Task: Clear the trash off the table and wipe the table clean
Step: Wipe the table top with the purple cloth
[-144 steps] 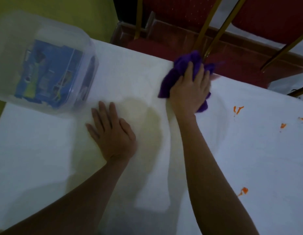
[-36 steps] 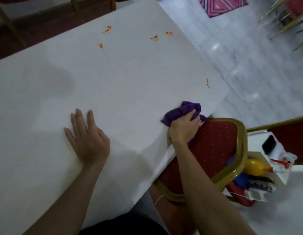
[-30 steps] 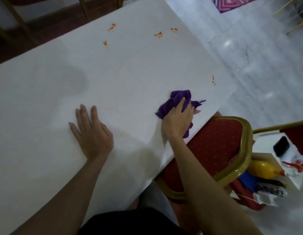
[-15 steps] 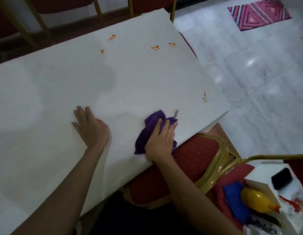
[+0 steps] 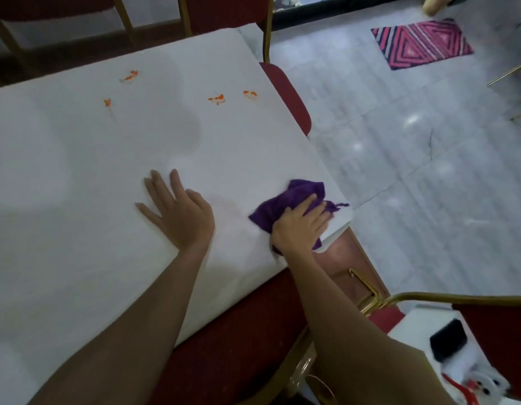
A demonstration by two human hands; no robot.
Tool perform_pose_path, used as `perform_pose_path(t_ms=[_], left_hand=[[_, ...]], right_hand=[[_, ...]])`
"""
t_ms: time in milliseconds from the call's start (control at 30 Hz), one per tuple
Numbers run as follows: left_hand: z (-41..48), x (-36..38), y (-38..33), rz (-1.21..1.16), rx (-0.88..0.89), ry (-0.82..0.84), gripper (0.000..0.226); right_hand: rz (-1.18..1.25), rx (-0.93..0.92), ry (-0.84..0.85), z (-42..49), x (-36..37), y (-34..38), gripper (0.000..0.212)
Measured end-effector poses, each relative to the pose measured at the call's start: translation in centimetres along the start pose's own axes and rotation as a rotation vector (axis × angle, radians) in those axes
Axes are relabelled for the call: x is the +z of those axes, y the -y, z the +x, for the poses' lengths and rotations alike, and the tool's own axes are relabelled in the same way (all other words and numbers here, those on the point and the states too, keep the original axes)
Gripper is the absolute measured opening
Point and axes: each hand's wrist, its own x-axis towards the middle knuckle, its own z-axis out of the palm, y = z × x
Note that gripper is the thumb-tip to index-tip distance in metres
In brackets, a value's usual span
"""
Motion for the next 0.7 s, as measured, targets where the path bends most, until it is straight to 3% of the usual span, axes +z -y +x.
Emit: perform_pose_path(t_ms=[100, 167, 333, 400, 467, 533, 600, 700], left_hand=[[-0.2, 0.8, -0.4, 0.052, 0.011, -0.032, 0.049], [0.1, 1.2, -0.5, 0.07, -0.023, -0.05, 0.05], [-0.1, 1.4, -0.6, 0.134, -0.013, -0.078, 0.047], [-0.2, 1.4, -0.5, 0.133, -0.001, -0.084, 0.047], [0.0, 1.4, -0.6, 0.115, -0.02, -0.081, 0.047], [0.1, 1.5, -0.8, 0.122, -0.03, -0.093, 0.046], [0.3, 1.8, -0.9, 0.135, -0.02, -0.112, 0.046], [0.5, 2.1, -1.0, 0.146, -0.018, -0.125, 0.045]], right_hand=[[0.066, 0.087, -0.031, 4.1, -1.5, 1.2, 0.067], [0.064, 0.022, -0.07, 4.4, -1.3, 3.9, 0.066], [-0.139, -0.79, 0.024, 0.8, 0.9, 4.5, 0.062], [-0.248, -0.955, 0.047, 2.3, -0.2, 0.6, 0.06], [-0.238, -0.865, 0.012, 4.9, -2.1, -3.0, 0.059], [-0.172, -0.63, -0.059, 8.1, -3.0, -3.0, 0.059], [-0.108, -0.459, -0.125, 10.8, -2.4, 0.5, 0.059], [-0.041, -0.416, -0.158, 12.5, -1.1, 7.0, 0.059]])
